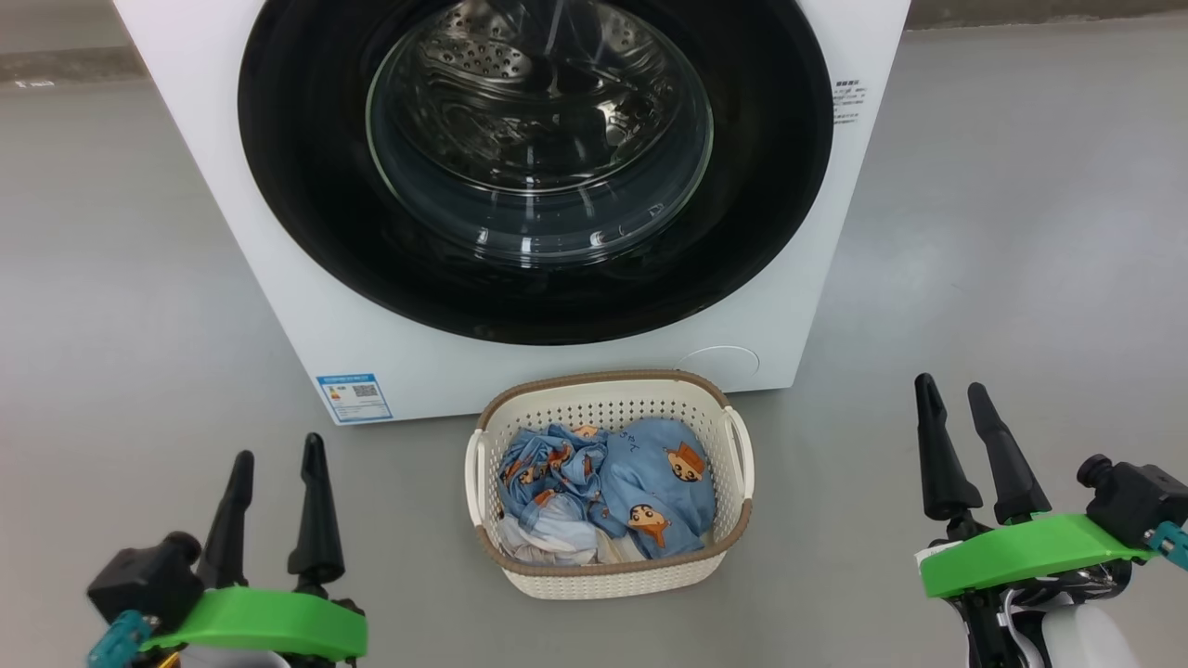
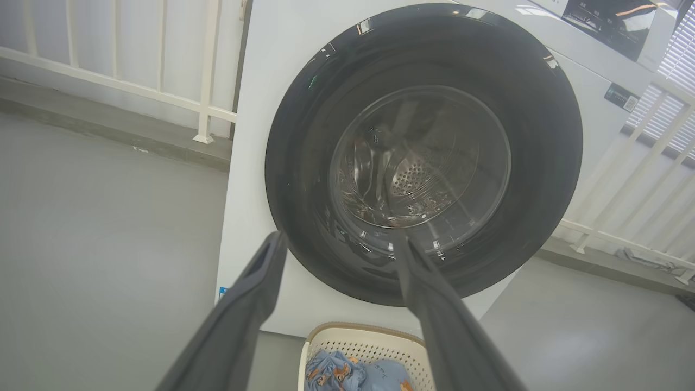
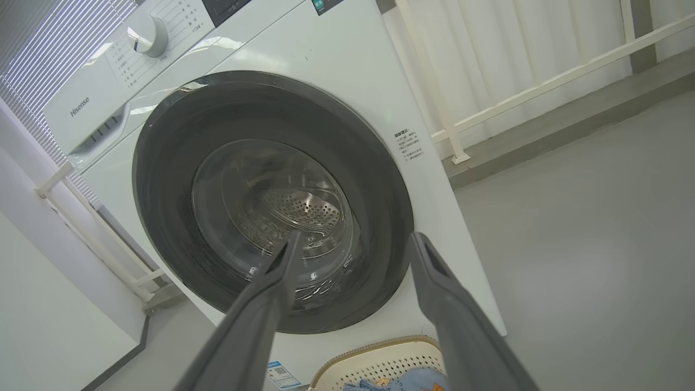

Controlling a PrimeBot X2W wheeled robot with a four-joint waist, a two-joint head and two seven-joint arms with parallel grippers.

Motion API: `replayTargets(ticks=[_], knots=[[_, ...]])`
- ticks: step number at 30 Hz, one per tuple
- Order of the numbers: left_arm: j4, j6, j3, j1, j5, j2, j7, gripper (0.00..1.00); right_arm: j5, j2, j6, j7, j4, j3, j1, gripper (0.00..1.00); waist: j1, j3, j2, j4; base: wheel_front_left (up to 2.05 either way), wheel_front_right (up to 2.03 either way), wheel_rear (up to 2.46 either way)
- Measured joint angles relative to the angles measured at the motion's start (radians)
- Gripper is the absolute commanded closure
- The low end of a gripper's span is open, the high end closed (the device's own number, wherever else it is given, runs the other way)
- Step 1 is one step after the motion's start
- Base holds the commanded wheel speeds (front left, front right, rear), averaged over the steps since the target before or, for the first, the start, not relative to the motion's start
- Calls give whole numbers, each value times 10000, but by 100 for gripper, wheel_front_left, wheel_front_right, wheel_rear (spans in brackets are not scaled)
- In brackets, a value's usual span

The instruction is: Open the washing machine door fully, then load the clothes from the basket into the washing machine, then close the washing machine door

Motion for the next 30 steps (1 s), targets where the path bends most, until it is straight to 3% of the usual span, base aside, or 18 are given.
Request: replayTargets(ticks=[12,22,30], knots=[[184,318,-387,-21,2226,21,-359,0,-1590,-13,0,-380,462,61,-191,0,0,22,0,-2,0,0,0],[940,449,-585,-26,2336,35,-579,0,-2669,-58,0,-614,1254,219,-417,0,0,28,0,1,0,0,0],[1381,447,-656,-220,2385,44,-627,0,-2763,-61,0,-614,1691,196,-546,0,0,59,0,44,0,0,0]])
